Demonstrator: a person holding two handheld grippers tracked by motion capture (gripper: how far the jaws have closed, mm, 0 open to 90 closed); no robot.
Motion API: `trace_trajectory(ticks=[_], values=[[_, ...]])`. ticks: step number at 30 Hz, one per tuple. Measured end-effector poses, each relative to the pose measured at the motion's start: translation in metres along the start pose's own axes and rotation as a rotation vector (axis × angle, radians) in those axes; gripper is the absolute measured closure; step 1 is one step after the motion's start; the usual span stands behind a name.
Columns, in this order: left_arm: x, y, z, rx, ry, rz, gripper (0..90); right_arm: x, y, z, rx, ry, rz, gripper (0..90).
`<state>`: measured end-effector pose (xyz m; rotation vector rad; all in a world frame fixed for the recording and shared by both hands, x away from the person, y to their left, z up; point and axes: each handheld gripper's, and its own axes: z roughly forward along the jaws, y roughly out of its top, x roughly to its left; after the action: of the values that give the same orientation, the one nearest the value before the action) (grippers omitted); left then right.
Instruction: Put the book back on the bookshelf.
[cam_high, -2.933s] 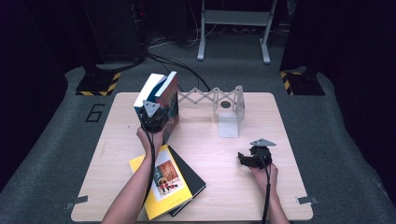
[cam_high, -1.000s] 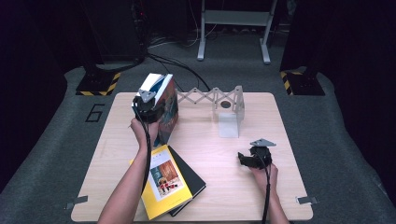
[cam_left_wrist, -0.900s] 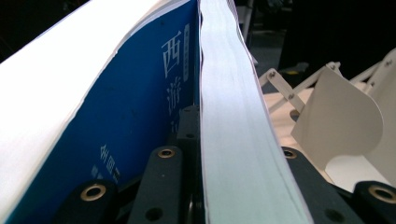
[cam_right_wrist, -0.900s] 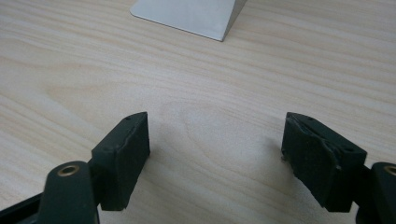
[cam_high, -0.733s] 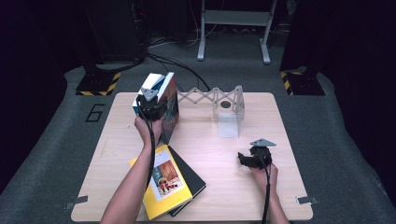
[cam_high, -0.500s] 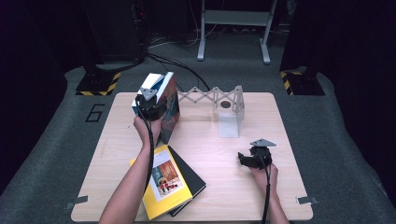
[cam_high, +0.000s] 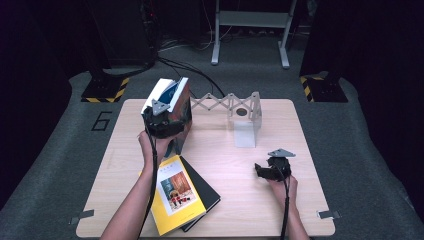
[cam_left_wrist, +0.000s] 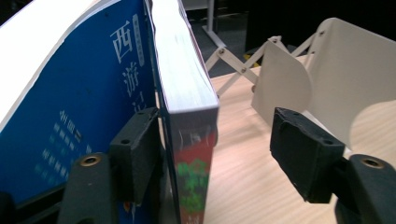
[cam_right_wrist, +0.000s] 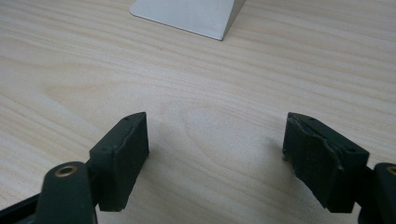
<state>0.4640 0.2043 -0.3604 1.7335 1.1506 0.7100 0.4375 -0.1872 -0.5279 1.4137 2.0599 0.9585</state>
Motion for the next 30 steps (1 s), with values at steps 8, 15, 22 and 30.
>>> trace_trajectory(ticks=[8, 15, 22, 30], values=[[0.001, -0.009, -0.028, 0.005, -0.043, 0.02, 23.7, 0.001, 0.0, -0.001, 0.012, 0.003, 0.003, 19.6], [0.001, -0.02, -0.049, 0.033, -0.08, 0.043, 17.2, 0.001, 0.0, 0.0, 0.018, 0.01, -0.016, 14.9], [0.009, -0.041, -0.062, 0.06, -0.097, 0.023, 12.6, 0.002, 0.001, 0.001, 0.029, 0.006, -0.009, 11.1], [0.03, -0.08, -0.071, 0.112, -0.075, -0.054, 3.4, 0.004, 0.0, -0.001, 0.064, 0.031, -0.005, 1.3]])
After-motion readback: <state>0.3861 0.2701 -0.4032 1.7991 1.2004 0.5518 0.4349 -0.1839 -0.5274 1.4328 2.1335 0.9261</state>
